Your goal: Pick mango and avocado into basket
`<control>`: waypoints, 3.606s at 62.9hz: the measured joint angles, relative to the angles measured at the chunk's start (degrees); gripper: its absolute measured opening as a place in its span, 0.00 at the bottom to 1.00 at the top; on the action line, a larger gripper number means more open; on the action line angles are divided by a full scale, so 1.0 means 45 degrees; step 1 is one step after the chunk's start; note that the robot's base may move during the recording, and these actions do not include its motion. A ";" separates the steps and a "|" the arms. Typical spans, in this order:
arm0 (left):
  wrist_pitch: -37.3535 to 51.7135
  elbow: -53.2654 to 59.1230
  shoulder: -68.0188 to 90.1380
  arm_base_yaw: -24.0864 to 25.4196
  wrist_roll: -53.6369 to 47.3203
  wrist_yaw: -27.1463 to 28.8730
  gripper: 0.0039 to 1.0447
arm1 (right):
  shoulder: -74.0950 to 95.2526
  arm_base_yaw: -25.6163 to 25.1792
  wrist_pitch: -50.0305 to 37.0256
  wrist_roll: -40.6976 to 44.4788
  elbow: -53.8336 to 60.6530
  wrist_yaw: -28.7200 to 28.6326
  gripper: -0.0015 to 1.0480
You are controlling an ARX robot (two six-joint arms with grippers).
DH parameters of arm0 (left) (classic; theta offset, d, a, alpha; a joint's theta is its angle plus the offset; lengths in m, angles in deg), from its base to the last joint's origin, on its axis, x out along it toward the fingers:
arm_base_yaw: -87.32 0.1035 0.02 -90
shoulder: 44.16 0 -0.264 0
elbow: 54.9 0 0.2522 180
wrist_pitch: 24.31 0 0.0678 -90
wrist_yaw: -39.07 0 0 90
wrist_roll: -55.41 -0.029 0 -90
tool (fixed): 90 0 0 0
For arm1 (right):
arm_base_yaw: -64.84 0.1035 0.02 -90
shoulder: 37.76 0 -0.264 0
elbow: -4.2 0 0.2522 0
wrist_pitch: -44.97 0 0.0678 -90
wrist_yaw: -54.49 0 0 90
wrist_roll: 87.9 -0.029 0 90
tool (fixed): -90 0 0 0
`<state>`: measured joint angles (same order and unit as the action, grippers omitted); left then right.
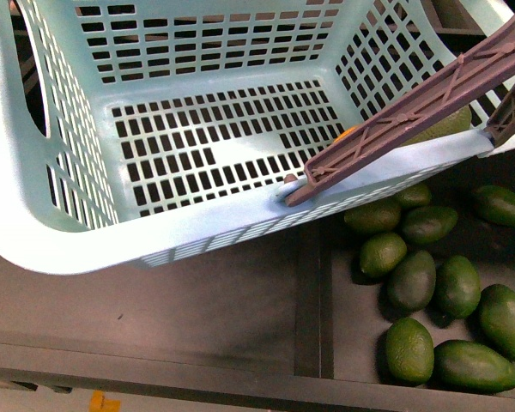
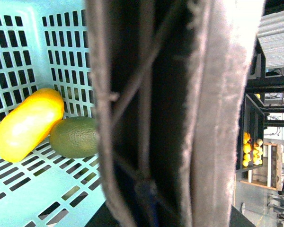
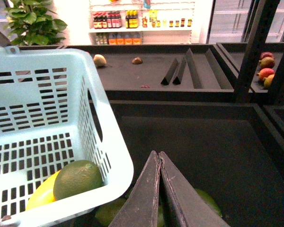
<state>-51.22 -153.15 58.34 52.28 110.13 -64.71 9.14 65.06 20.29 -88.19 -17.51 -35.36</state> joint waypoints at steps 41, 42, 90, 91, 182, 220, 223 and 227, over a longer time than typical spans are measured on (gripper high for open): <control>0.0000 0.0000 0.0000 0.0000 -0.0005 0.0029 0.14 | -0.4663 -0.0010 0.2822 0.0010 0.1545 -0.0029 0.02; 0.0000 0.0000 0.0000 0.0000 -0.0010 0.0024 0.14 | -0.4872 -0.0010 0.3016 0.0010 0.1545 -0.0034 0.02; 0.0000 0.0000 0.0000 0.0000 -0.0010 0.0029 0.14 | -0.8189 -0.0010 0.6305 0.0010 0.1545 -0.0034 0.02; 0.0000 0.0000 0.0000 0.0000 -0.0010 0.0029 0.14 | -0.8378 -0.0010 0.6499 0.0005 0.1545 -0.0034 0.02; 0.3740 -0.2171 0.5474 0.4148 0.6110 0.3512 0.14 | -1.0350 -0.0010 0.8524 0.0029 0.1545 -0.0010 0.92; 0.4362 -0.3215 0.7752 0.4925 0.7436 0.3327 0.14 | -1.0350 -0.0010 0.8524 0.0029 0.1545 -0.0010 0.92; 0.4600 -0.2788 0.7509 0.4969 0.7427 0.3337 0.22 | -1.0350 -0.0010 0.8524 0.0029 0.1545 -0.0010 0.92; 0.4668 -0.2249 0.7125 0.5037 0.7422 0.3517 0.34 | -1.0350 -0.0010 0.8524 0.0029 0.1545 -0.0010 0.92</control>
<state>-30.21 -163.27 90.40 74.94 143.53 -48.89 -37.44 65.02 58.65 -88.06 -10.56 -35.41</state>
